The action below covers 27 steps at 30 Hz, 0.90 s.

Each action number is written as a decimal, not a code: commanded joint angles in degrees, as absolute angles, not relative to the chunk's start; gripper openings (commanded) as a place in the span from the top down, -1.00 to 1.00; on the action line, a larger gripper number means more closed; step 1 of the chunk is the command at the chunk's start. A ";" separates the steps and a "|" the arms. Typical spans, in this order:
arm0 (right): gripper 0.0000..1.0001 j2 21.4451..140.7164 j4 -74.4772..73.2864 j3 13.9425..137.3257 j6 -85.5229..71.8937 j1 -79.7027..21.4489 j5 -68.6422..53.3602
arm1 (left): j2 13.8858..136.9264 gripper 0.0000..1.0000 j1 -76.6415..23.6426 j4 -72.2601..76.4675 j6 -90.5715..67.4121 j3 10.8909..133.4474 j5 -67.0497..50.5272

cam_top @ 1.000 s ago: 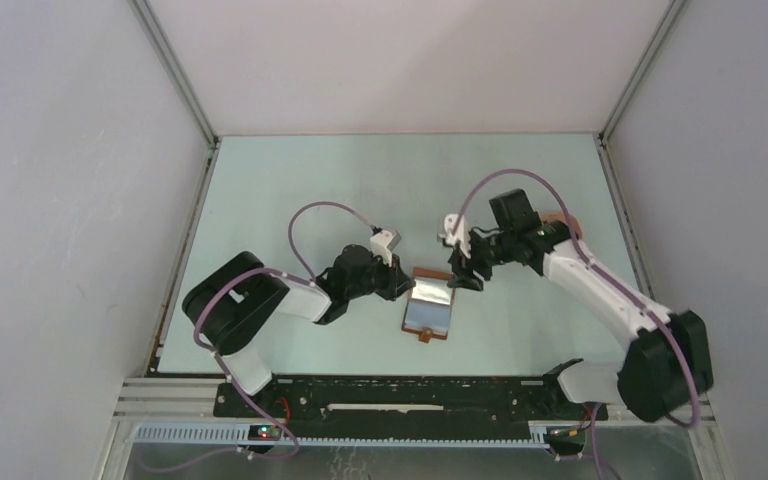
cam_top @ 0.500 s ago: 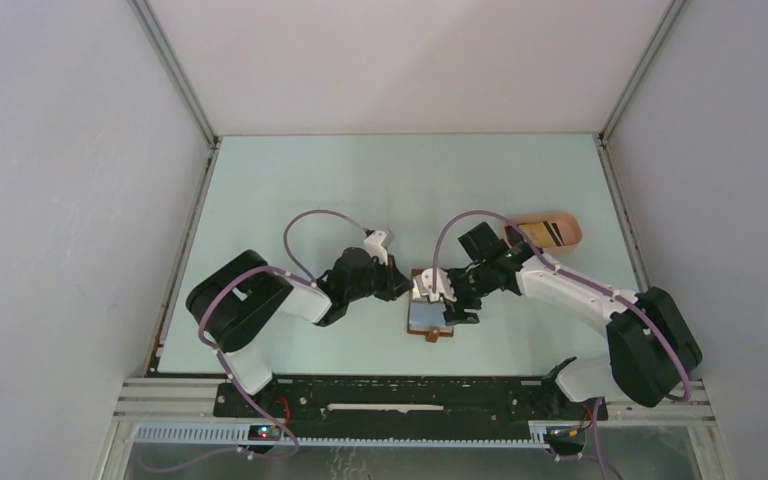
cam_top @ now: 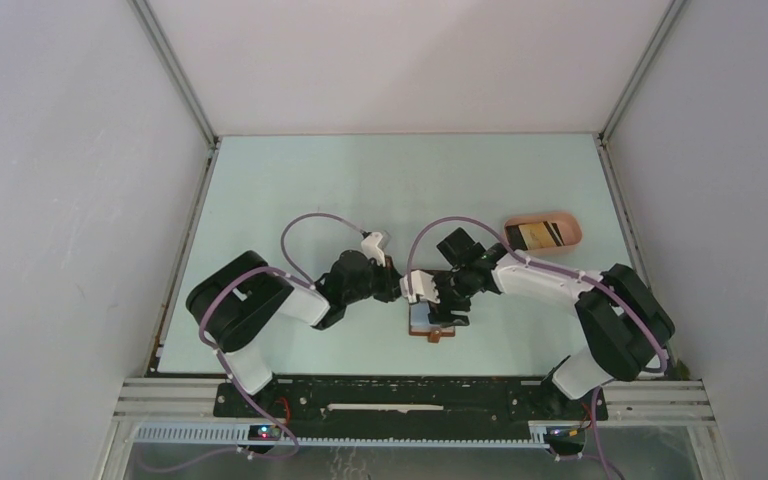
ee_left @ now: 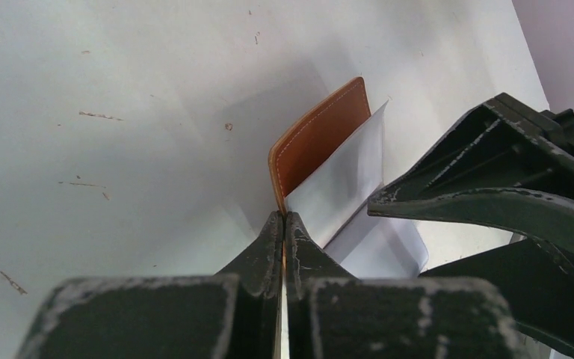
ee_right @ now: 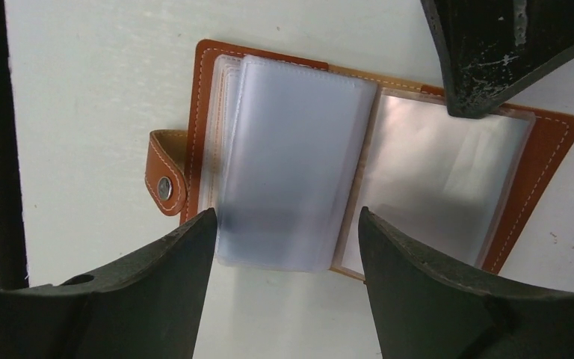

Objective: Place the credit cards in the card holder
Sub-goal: Turn over the card holder at the center of the board.

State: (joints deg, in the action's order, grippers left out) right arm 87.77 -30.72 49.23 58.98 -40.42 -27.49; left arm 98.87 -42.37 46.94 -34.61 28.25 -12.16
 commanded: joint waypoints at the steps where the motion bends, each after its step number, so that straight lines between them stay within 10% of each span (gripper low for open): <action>1: -0.56 88.90 -29.12 51.23 57.07 -41.29 -24.45 | 98.17 1.00 -42.52 49.66 -35.15 26.68 -12.17; 27: -0.39 88.26 -23.75 53.53 47.31 -38.91 -16.98 | 98.87 1.00 -42.47 53.26 -33.44 24.57 -16.44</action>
